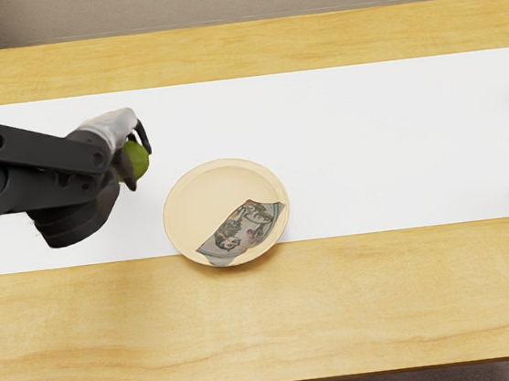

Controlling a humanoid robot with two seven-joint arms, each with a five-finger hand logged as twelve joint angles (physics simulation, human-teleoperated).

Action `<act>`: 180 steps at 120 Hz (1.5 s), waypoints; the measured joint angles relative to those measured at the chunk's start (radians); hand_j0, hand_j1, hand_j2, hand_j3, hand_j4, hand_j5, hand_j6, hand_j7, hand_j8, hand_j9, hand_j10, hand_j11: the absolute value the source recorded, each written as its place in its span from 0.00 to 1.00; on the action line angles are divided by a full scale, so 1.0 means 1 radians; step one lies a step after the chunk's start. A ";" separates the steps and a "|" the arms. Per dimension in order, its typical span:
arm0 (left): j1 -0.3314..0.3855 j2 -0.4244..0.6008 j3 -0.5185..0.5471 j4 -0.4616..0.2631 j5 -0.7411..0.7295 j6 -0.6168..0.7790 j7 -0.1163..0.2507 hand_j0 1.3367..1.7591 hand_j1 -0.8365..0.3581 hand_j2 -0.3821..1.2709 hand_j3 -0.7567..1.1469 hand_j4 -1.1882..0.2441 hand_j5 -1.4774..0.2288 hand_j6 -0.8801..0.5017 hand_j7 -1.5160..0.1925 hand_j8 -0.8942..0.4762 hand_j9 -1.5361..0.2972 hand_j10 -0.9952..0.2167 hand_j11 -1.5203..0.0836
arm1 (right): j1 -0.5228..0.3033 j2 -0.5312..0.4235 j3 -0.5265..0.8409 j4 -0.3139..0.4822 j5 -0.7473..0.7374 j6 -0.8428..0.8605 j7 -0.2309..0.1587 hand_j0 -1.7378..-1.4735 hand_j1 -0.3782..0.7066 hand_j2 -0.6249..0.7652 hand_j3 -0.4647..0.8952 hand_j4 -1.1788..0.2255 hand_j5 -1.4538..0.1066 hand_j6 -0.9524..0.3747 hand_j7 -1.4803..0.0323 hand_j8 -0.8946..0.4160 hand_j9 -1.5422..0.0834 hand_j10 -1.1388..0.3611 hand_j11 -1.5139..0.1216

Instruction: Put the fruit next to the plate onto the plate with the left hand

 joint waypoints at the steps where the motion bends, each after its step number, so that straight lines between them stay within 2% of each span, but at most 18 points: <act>1: -0.001 -0.001 -0.002 -0.001 0.003 0.000 0.000 0.75 0.47 0.48 0.40 0.36 0.31 0.35 0.35 0.35 0.32 0.30 0.36 | 0.000 0.000 0.000 0.000 0.000 0.000 0.000 0.30 0.06 0.44 0.34 0.82 0.90 0.69 0.95 0.66 0.92 0.74 0.90; 12: -0.001 -0.033 -0.021 -0.011 0.034 0.000 -0.003 0.75 0.46 0.50 0.40 0.36 0.31 0.36 0.35 0.36 0.32 0.31 0.36 | 0.000 0.000 0.000 0.000 0.000 0.000 0.000 0.30 0.06 0.44 0.34 0.82 0.90 0.69 0.95 0.66 0.92 0.74 0.90; 23: 0.000 -0.057 -0.039 -0.017 0.081 0.000 -0.005 0.75 0.48 0.44 0.40 0.36 0.31 0.36 0.35 0.35 0.32 0.31 0.36 | 0.000 0.000 0.000 0.000 0.000 0.000 0.000 0.30 0.06 0.44 0.34 0.82 0.90 0.69 0.95 0.66 0.92 0.74 0.90; 28: 0.001 -0.068 -0.046 -0.020 0.107 0.000 -0.005 0.75 0.47 0.47 0.40 0.36 0.31 0.36 0.35 0.35 0.32 0.31 0.36 | 0.000 0.000 0.000 0.000 0.000 0.000 0.000 0.30 0.06 0.44 0.34 0.82 0.90 0.69 0.95 0.66 0.92 0.74 0.90; 37: 0.010 -0.088 -0.059 -0.023 0.157 -0.003 -0.005 0.75 0.48 0.45 0.40 0.36 0.31 0.35 0.35 0.35 0.32 0.30 0.36 | 0.000 0.000 0.000 0.000 0.000 0.000 0.000 0.30 0.06 0.44 0.34 0.82 0.90 0.69 0.95 0.66 0.92 0.74 0.90; 62: 0.051 -0.137 -0.090 -0.025 0.247 -0.007 -0.009 0.75 0.46 0.50 0.40 0.37 0.29 0.37 0.34 0.36 0.32 0.32 0.36 | 0.000 0.000 0.000 0.000 0.000 0.000 0.000 0.30 0.06 0.44 0.34 0.82 0.90 0.69 0.95 0.66 0.92 0.74 0.90; 71: 0.069 -0.155 -0.097 -0.024 0.269 -0.006 -0.009 0.75 0.47 0.45 0.40 0.37 0.30 0.36 0.34 0.35 0.32 0.31 0.36 | 0.000 0.000 0.000 0.000 0.000 0.000 0.000 0.30 0.06 0.44 0.34 0.82 0.90 0.69 0.95 0.66 0.92 0.74 0.90; 86: 0.094 -0.182 -0.110 -0.021 0.295 -0.006 -0.010 0.75 0.47 0.47 0.40 0.36 0.30 0.36 0.34 0.36 0.32 0.31 0.36 | 0.000 0.000 0.000 0.000 0.000 0.000 0.000 0.30 0.06 0.44 0.34 0.82 0.90 0.69 0.95 0.66 0.92 0.74 0.90; 104: 0.100 -0.189 -0.115 -0.018 0.312 -0.003 -0.010 0.75 0.53 0.40 0.40 0.34 0.32 0.33 0.35 0.33 0.33 0.27 0.37 | 0.000 0.000 0.000 0.000 0.000 0.000 0.000 0.30 0.06 0.44 0.34 0.82 0.90 0.69 0.95 0.66 0.92 0.74 0.90; 114: 0.100 -0.190 -0.116 -0.017 0.314 -0.002 -0.010 0.75 0.55 0.38 0.40 0.38 0.37 0.30 0.40 0.30 0.38 0.31 0.42 | 0.000 0.000 0.000 0.000 0.000 0.000 0.000 0.30 0.06 0.44 0.34 0.82 0.90 0.69 0.95 0.66 0.92 0.74 0.90; 138: 0.100 -0.188 -0.120 -0.012 0.310 -0.002 -0.010 0.76 0.65 0.31 0.40 0.54 0.55 0.39 0.57 0.40 0.54 0.49 0.61 | 0.000 0.000 0.000 0.000 0.000 0.000 0.000 0.30 0.06 0.44 0.34 0.82 0.90 0.69 0.95 0.66 0.92 0.74 0.90; 150: 0.102 -0.137 -0.135 -0.016 0.308 -0.002 -0.011 0.76 0.69 0.29 0.40 0.59 0.60 0.41 0.62 0.42 0.59 0.54 0.66 | 0.000 0.000 0.000 0.000 0.000 0.000 0.000 0.30 0.06 0.44 0.34 0.82 0.90 0.69 0.95 0.66 0.92 0.74 0.90; 160: 0.102 -0.051 -0.169 -0.031 0.308 -0.005 -0.012 0.76 0.70 0.28 0.40 0.61 0.62 0.43 0.65 0.44 0.61 0.56 0.69 | 0.000 0.000 0.000 0.000 0.000 0.000 0.000 0.30 0.06 0.44 0.34 0.82 0.90 0.69 0.95 0.66 0.92 0.74 0.90; 168: 0.105 0.056 -0.219 -0.043 0.307 -0.045 -0.013 0.76 0.71 0.28 0.40 0.62 0.64 0.43 0.66 0.45 0.62 0.57 0.70 | 0.000 0.000 0.000 0.000 0.000 0.000 0.000 0.30 0.06 0.44 0.34 0.82 0.90 0.69 0.95 0.66 0.92 0.74 0.90; 180: 0.201 0.170 -0.340 -0.055 0.307 -0.163 -0.013 0.76 0.72 0.27 0.40 0.63 0.65 0.44 0.67 0.45 0.64 0.59 0.72 | 0.000 0.000 0.000 0.000 0.000 0.000 0.000 0.30 0.06 0.44 0.34 0.82 0.90 0.69 0.95 0.66 0.92 0.74 0.90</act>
